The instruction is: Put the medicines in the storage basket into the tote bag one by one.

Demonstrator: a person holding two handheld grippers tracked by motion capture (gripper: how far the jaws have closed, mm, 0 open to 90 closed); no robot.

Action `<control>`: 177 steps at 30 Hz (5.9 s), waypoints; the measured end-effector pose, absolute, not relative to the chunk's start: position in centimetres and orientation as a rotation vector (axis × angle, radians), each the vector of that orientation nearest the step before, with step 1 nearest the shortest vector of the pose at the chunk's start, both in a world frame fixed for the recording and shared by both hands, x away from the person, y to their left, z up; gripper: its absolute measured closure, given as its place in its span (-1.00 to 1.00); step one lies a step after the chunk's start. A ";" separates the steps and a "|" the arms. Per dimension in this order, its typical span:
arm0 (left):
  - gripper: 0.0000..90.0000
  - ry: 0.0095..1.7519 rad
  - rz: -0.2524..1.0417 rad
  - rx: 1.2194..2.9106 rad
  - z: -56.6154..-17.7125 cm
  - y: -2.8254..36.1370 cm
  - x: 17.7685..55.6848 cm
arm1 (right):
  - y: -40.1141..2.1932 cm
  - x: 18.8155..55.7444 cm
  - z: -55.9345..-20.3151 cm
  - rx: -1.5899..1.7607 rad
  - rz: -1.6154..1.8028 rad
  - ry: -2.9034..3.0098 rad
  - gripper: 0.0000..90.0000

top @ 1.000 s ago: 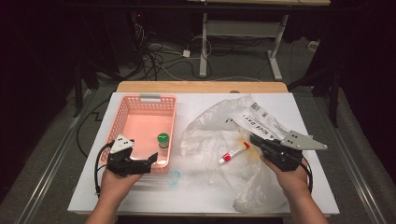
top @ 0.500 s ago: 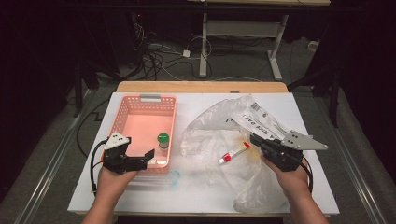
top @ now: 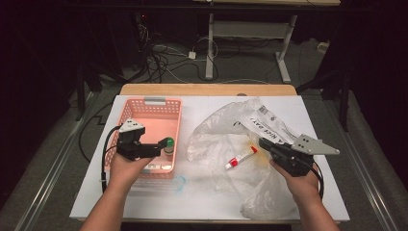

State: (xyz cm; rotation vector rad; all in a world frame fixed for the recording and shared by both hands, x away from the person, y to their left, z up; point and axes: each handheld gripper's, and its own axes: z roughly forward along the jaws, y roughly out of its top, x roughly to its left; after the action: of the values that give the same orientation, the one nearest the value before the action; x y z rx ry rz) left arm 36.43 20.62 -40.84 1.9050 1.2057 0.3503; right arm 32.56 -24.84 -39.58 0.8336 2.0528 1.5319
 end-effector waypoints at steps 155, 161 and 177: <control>0.11 1.022 0.376 1.839 -40.4 19.0 29.5 | -24.7 32.3 -39.7 0.824 1.534 2.060 1.00; 0.11 0.982 0.345 1.847 -40.1 18.0 29.0 | -24.7 32.3 -39.7 0.824 1.534 2.060 1.00; 0.11 0.878 0.281 1.927 -41.0 14.0 28.3 | -24.4 32.3 -39.8 0.819 1.529 2.072 1.00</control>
State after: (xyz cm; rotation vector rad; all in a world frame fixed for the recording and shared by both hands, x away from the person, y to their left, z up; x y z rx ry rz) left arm 28.27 13.99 -41.03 1.9268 0.8780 0.2806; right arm 32.29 -24.41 -39.81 0.8193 2.0717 1.5293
